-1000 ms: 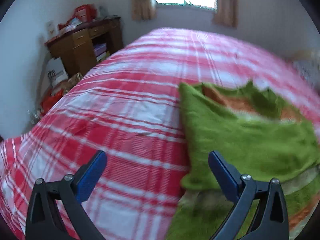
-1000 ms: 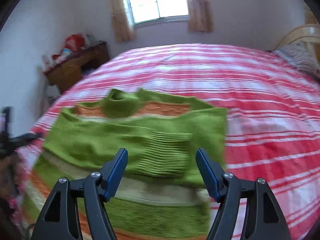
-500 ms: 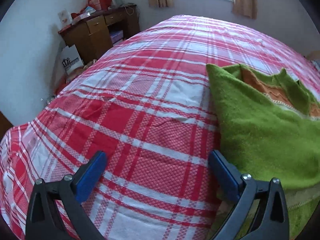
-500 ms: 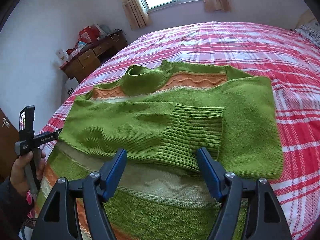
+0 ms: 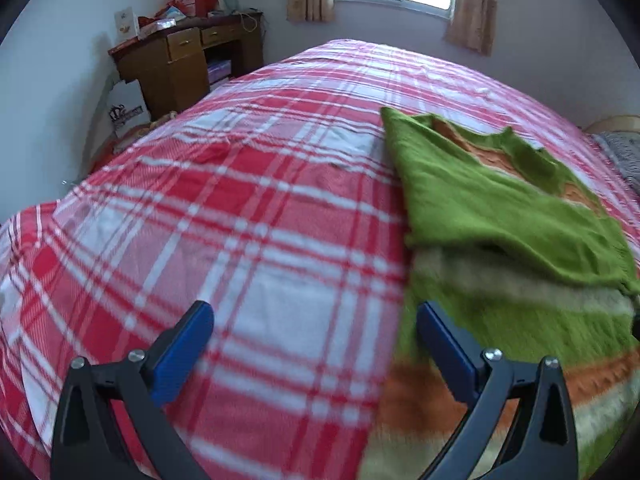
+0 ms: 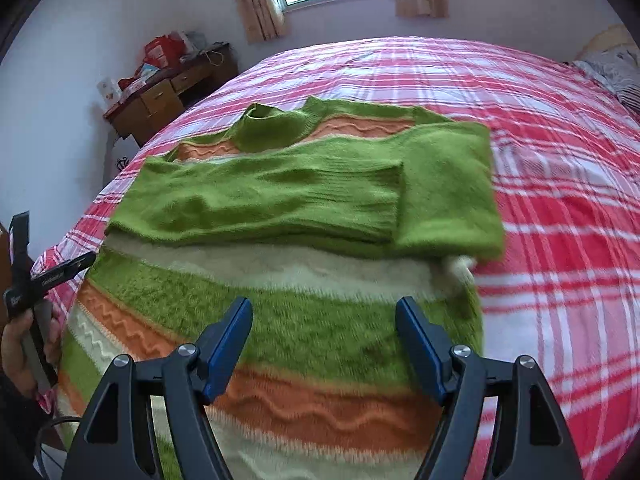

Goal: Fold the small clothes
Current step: 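Move both tools back along the sweater toward its ribbed hem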

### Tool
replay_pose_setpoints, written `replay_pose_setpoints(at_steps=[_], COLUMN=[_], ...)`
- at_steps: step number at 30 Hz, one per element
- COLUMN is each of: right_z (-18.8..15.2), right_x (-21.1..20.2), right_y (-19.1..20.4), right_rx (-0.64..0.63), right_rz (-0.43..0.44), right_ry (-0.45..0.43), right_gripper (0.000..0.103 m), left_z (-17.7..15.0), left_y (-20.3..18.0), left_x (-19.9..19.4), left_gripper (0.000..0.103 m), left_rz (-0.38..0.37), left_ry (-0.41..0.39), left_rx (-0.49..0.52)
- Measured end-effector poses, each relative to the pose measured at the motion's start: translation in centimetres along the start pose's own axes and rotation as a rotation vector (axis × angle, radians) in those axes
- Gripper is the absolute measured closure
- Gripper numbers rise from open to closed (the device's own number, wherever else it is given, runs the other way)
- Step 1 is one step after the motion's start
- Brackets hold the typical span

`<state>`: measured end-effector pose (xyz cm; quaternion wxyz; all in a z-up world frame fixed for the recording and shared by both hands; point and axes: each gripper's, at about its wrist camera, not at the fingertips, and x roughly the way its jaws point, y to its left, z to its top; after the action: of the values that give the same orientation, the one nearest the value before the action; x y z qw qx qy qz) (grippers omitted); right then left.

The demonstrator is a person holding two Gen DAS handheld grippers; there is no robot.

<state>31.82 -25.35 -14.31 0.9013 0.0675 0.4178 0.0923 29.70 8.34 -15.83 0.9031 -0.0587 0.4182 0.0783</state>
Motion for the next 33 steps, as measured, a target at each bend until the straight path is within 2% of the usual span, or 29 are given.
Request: replay_pose_setpoints(at_steps=[9,33], right_z=[-3.9,-11.0], right_x=[-3.3,-7.6], right_y=[-0.3,2.4], right_rx=[0.013,-0.072], right_rz=[-0.007,-0.056], right_ry=[-0.015,-0.026], right_gripper=[0.028,0.024], left_z=[-3.6,-8.4], left_y=[-0.4,-0.7], left_x=[-2.4,-6.6], left_gripper=[0.0,0.0], left_rz=[-0.019,-0.088], left_ry=[-0.02,-0.015], left_rx=[0.071,0.145])
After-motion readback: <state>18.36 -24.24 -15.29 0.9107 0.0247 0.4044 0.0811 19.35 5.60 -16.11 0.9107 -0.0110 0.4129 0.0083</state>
